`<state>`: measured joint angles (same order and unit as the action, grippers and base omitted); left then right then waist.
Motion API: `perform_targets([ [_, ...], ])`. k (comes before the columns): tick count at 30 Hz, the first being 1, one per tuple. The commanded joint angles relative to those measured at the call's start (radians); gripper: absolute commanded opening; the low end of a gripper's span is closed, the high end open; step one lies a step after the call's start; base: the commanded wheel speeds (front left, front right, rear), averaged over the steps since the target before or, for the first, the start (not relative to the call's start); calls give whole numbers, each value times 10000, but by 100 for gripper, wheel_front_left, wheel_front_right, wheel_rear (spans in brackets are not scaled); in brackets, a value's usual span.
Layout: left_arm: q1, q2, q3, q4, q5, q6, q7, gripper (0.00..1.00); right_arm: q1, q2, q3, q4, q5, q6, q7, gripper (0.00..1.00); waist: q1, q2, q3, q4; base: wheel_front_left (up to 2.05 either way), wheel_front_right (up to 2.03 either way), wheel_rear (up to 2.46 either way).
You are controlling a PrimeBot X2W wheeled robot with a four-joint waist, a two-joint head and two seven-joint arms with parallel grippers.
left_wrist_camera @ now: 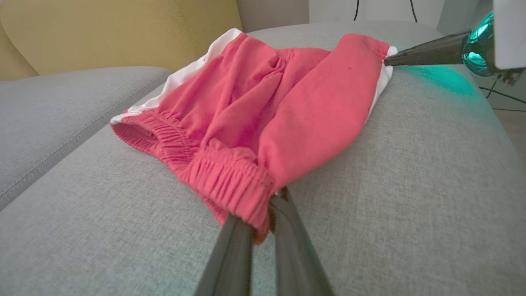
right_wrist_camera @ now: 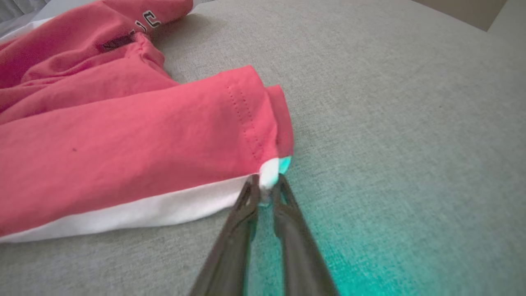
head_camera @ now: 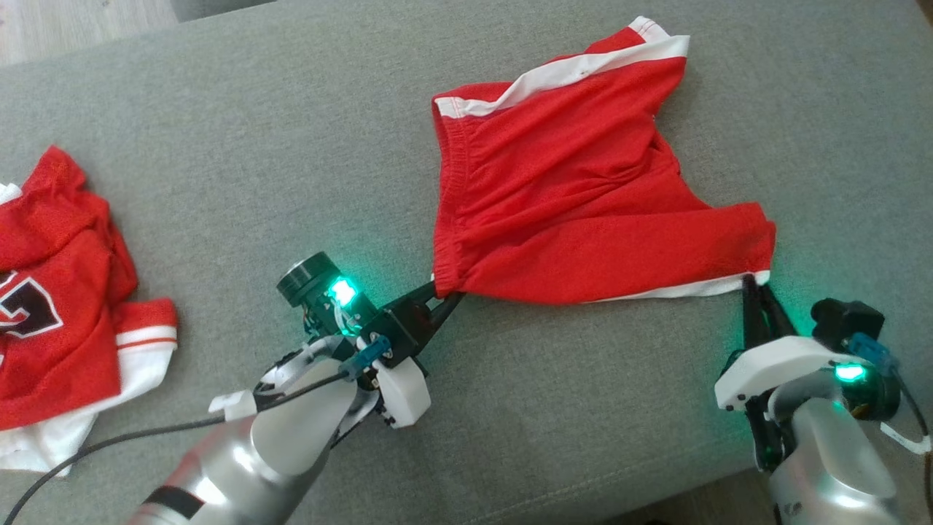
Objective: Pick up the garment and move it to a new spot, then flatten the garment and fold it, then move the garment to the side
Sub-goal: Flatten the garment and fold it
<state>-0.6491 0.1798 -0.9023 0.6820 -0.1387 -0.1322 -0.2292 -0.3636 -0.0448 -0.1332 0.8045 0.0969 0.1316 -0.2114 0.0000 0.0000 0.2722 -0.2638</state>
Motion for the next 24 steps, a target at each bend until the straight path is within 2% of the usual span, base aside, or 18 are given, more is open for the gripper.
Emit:
perform_targets([
  [1, -215, 192, 262, -282, -97, 54, 11, 0, -285, -54, 266, -168, 63, -9, -171, 0, 0, 0, -37, -13, 0, 0, 0],
  [7, -124, 290, 290, -319, -370, 47, 110, 0, -294, -54, 512, -502, 379, -9, -371, 0, 0, 0, -250, -58, 0, 0, 0],
  [13, -485, 681, 253, -574, -1043, 23, 412, 0, -283, -54, 1400, -1872, 1474, -9, -472, 0, 0, 0, -792, -57, 0, 0, 0],
  [18, -1514, 1137, -244, -1392, -2325, 19, 1040, 0, -751, -54, 1967, -3207, 2049, -9, -426, 0, 0, 0, -1377, -44, 0, 0, 0],
  [24, -3394, 1982, -719, -2160, -3821, 17, 2021, 0, -1999, -203, 2085, -4354, 2333, -9, 325, 0, 0, 0, -2078, 15, 0, 0, 0],
])
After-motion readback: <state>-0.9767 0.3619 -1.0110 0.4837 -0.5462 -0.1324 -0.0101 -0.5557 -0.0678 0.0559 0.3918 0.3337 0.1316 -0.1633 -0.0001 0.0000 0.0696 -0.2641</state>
